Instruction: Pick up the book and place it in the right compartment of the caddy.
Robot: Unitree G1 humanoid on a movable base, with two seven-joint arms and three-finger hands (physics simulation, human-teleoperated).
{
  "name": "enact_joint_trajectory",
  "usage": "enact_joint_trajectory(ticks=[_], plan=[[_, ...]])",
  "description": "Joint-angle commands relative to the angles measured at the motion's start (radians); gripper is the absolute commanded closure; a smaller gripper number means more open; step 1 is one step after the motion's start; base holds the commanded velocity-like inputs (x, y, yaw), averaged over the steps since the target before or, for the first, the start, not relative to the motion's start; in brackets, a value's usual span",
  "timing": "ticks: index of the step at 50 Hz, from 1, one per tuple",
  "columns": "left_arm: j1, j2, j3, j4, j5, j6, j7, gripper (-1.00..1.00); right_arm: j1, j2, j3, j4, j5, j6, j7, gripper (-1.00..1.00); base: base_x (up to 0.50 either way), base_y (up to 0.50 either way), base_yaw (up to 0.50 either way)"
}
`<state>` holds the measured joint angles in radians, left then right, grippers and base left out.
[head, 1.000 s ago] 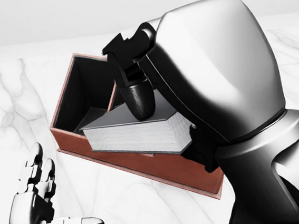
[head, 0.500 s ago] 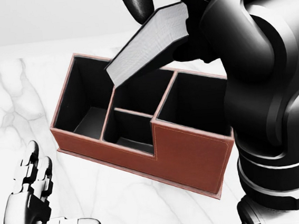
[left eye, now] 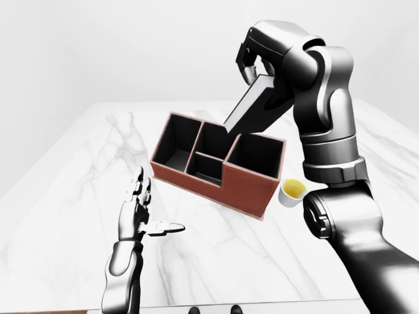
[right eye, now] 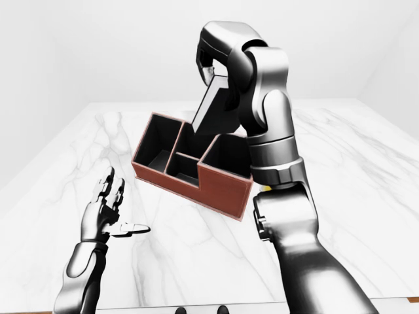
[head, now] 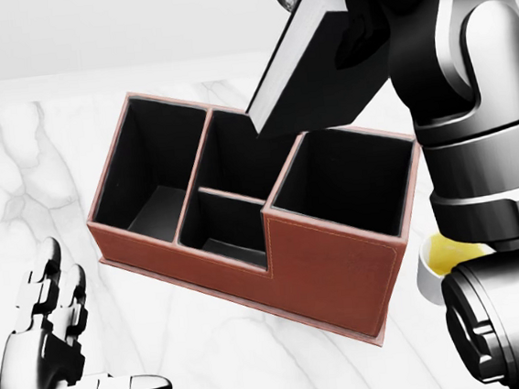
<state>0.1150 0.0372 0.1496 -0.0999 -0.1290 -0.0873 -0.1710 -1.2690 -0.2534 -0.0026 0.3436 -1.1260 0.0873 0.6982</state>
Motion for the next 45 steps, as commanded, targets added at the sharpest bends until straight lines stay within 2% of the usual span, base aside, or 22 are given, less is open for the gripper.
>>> enact_joint_trajectory(ticks=[1, 10, 14, 23, 31, 45], plan=[[-0.003, 0.0, 0.001, -0.001, 0.003, 0.0, 0.002, -1.0, -0.041, -0.033, -0.008, 0.16, -0.005, 0.0, 0.0, 1.0, 0.0, 0.0, 0.0], [0.002, 0.0, 0.002, -0.009, 0.003, 0.0, 0.002, -1.0, -0.064, -0.039, -0.009, 0.286, 0.01, 0.0, -0.029, 1.0, 0.0, 0.0, 0.0], [0.008, -0.003, 0.001, -0.012, 0.001, 0.0, 0.001, -1.0, -0.072, -0.046, 0.001, 0.381, 0.005, 0.0, -0.117, 1.0, 0.0, 0.0, 0.0], [0.005, -0.002, 0.002, -0.008, 0.0, 0.0, -0.002, -1.0, -0.111, -0.049, 0.011, 0.534, 0.0, -0.002, -0.227, 1.0, 0.0, 0.0, 0.0], [0.0, 0.0, 0.002, -0.003, 0.002, 0.0, -0.002, -1.0, -0.159, -0.064, 0.02, 0.709, 0.002, -0.04, -0.344, 1.0, 0.0, 0.0, 0.0], [-0.005, 0.003, 0.006, 0.017, 0.0, 0.0, -0.004, -1.0, -0.179, -0.061, 0.038, 0.794, -0.016, -0.052, -0.411, 1.0, 0.0, 0.0, 0.0]])
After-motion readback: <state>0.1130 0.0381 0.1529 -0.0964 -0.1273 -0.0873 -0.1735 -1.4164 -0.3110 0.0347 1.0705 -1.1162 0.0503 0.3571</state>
